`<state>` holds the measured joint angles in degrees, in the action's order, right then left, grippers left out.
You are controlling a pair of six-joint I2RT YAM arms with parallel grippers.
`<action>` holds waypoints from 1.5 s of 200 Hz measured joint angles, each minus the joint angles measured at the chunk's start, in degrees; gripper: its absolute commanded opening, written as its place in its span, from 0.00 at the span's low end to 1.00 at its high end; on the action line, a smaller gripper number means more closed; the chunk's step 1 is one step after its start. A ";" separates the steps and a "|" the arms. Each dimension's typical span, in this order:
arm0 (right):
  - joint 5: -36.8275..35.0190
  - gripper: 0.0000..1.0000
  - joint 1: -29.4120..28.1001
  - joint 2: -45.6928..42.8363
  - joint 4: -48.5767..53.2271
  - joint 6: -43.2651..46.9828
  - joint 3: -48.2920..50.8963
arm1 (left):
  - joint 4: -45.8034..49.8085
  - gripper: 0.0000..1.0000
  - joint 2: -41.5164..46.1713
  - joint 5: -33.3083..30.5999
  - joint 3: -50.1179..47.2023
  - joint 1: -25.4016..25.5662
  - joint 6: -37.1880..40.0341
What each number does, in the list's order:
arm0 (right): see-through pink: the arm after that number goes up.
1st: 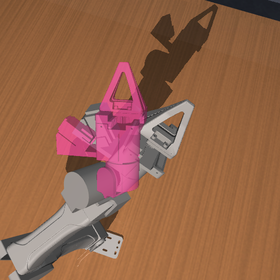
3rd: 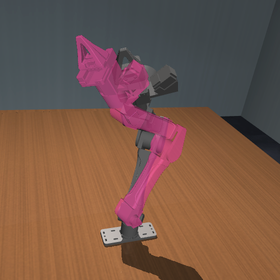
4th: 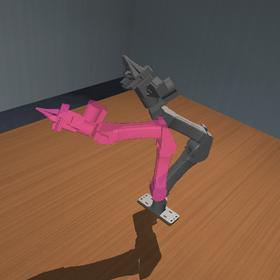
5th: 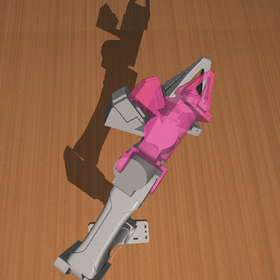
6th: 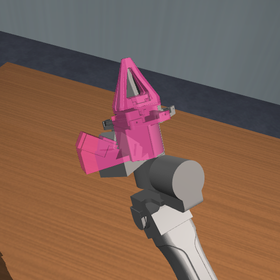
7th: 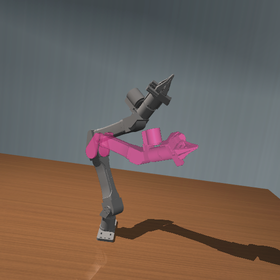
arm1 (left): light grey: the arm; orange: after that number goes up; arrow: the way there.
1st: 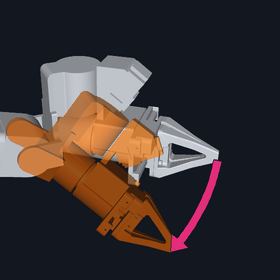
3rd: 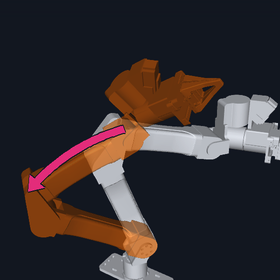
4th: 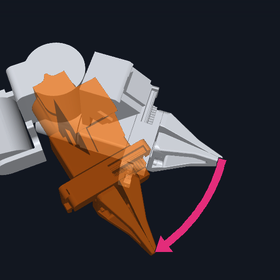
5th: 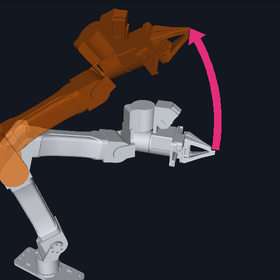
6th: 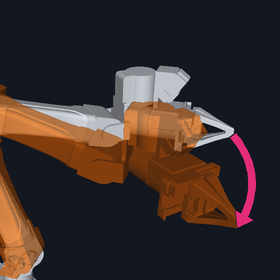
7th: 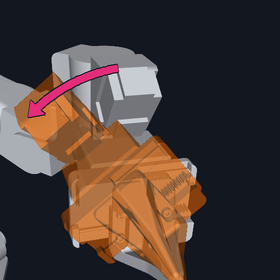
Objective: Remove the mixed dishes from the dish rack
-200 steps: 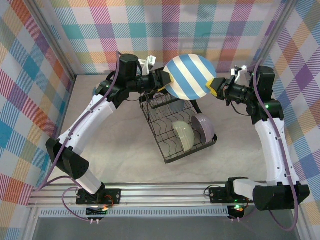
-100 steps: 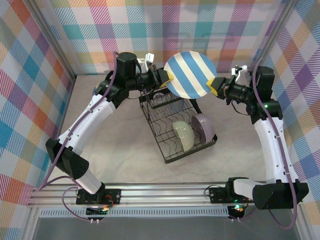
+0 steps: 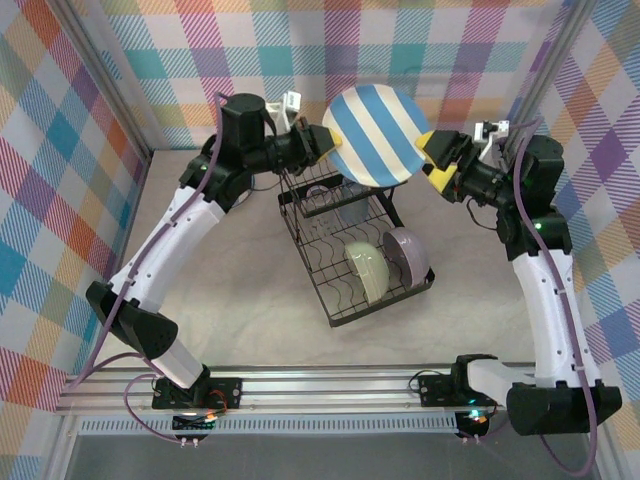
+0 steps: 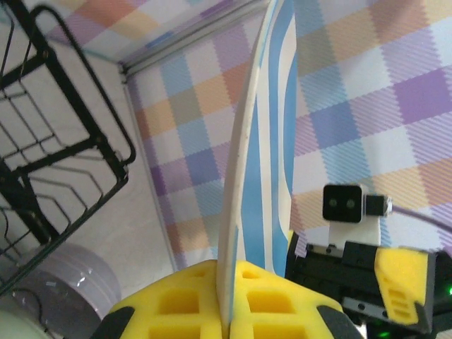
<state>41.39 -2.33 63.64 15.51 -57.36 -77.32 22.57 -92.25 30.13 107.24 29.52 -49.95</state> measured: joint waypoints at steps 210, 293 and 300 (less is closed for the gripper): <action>-0.44 0.99 -1.92 -2.25 -4.39 0.81 3.65 | -15.56 0.00 -10.16 9.77 -24.17 -45.35 -0.46; -0.28 0.99 -2.91 -2.23 -4.09 0.96 5.11 | -15.74 0.00 -19.12 9.92 -24.59 -48.85 2.49; -0.13 0.99 -2.95 -2.25 -3.69 1.14 5.31 | -15.76 0.00 -19.71 9.94 -24.59 -48.85 2.82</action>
<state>41.25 -5.28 61.39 11.81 -56.23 -72.01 6.81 -111.96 40.07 82.65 -19.33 -47.13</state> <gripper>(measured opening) 0.988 0.060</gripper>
